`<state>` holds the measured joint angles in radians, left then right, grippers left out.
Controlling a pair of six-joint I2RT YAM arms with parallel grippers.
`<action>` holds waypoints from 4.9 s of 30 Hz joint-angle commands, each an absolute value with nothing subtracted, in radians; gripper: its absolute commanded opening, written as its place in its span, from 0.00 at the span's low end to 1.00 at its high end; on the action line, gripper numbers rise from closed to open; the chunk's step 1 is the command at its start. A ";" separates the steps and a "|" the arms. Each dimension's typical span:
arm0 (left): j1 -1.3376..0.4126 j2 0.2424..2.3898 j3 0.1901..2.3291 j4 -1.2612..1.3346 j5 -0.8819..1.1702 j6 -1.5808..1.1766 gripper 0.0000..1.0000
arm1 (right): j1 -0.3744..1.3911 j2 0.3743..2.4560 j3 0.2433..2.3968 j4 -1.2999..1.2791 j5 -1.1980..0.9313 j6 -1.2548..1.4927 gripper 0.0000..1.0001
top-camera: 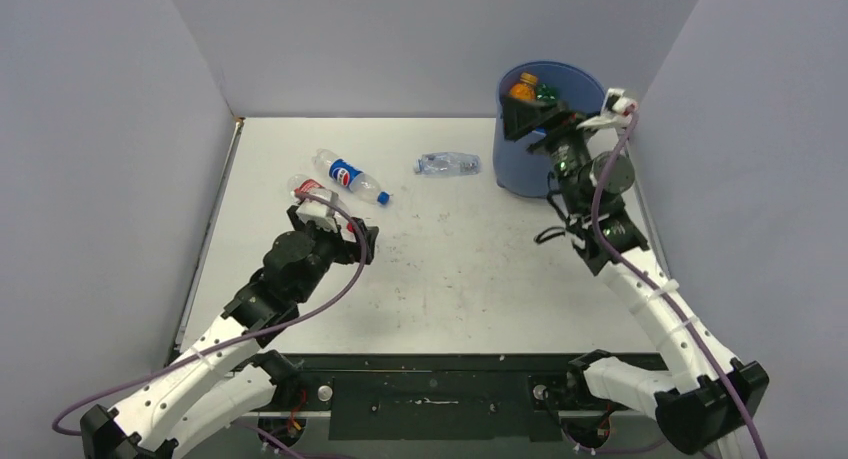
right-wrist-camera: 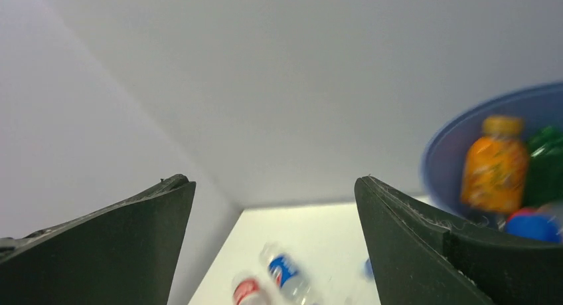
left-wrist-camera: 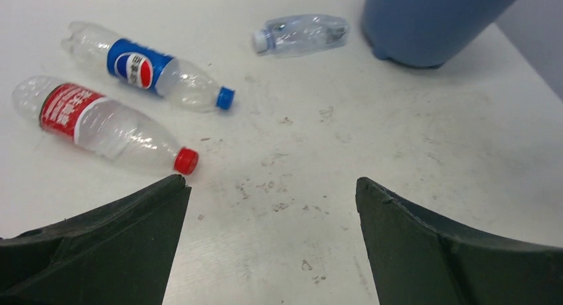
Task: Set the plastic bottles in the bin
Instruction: Pick up the plastic bottle at the center of the board.
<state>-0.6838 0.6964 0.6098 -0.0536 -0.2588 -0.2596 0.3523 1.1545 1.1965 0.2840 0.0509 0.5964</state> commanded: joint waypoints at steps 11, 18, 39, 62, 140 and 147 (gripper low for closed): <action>-0.462 1.008 0.625 -0.137 -0.318 -0.898 0.96 | 0.701 0.933 0.511 0.343 0.101 0.593 0.93; -0.439 1.198 0.655 -0.114 -0.407 -1.179 0.96 | 0.752 0.874 0.346 0.376 0.124 0.661 0.93; -0.337 1.640 0.915 -0.194 -0.384 -1.284 0.94 | 0.826 0.801 0.277 0.314 0.200 0.693 0.93; -0.307 1.392 0.671 -0.052 -0.351 -1.256 0.00 | 0.829 0.670 0.393 0.116 0.225 0.637 0.93; -0.729 0.613 0.572 0.205 0.304 -0.213 0.97 | 0.989 0.896 0.748 0.642 0.074 0.543 0.31; -0.732 0.550 0.295 0.854 0.122 -0.755 0.96 | 0.989 0.853 0.621 0.981 0.068 0.567 0.20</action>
<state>-0.7300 0.5472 0.4347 0.3992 0.2657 -0.4015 0.9947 0.8745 0.6724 0.6788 0.0933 0.5446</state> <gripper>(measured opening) 0.961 0.477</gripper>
